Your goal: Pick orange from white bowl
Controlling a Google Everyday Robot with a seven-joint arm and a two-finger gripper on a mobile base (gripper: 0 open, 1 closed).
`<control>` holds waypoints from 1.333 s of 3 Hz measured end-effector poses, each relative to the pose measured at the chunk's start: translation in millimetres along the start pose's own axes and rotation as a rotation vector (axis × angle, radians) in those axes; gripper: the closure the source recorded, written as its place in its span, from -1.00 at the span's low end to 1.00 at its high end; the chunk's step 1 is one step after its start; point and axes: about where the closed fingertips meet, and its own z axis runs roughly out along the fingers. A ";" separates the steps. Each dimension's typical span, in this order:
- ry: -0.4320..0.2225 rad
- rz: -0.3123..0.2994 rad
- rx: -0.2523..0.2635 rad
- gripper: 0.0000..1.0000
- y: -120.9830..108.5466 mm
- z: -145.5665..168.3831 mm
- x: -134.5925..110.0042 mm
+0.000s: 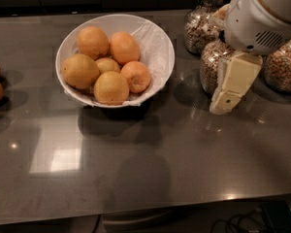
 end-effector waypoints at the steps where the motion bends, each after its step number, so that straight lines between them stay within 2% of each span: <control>1: -0.080 -0.065 0.014 -1.00 -5.2 9.7 -36.3; 2: -0.081 -0.066 0.015 -1.00 -5.2 9.5 -36.9; 3: -0.154 -0.126 0.016 -1.00 -15.0 29.9 -59.7; 4: -0.280 -0.215 0.033 -1.00 -30.7 51.3 -99.0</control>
Offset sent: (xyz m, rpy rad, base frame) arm 0.0080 0.0287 0.0019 0.0378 -0.0296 0.0655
